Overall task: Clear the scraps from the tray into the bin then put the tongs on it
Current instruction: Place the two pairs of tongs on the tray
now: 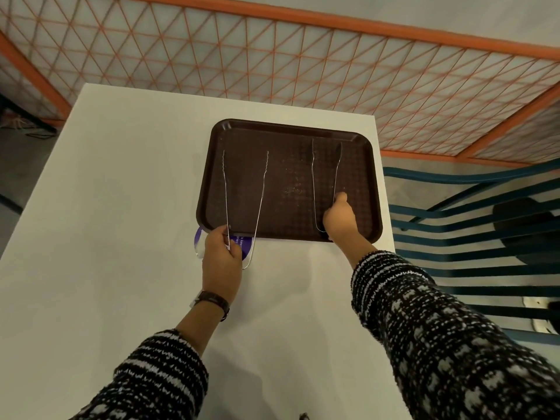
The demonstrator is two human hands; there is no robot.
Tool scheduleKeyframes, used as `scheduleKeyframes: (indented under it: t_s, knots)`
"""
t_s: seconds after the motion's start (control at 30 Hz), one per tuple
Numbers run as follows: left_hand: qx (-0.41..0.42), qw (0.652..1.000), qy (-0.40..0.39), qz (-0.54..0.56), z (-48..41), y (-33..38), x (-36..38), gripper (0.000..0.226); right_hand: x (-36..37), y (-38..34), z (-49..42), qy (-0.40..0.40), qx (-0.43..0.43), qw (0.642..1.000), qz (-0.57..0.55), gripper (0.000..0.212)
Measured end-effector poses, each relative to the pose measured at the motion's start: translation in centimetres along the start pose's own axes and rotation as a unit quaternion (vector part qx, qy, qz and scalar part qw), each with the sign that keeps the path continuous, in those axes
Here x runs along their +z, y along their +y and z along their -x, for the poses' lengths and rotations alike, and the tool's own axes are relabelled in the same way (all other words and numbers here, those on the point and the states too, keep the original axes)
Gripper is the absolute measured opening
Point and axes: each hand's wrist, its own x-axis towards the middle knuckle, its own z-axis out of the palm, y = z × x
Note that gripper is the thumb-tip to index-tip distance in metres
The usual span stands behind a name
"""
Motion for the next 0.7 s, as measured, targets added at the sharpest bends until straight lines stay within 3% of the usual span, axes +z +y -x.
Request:
scheduleKeyframes:
  t_s: [0.7]
  knots:
    - [0.018, 0.998, -0.026, -0.055, -8.3, 4.3, 6.1, 0.034, -2.8, 2.8, 0.3, 0.076, -0.046, 0.996, -0.018, 0.047]
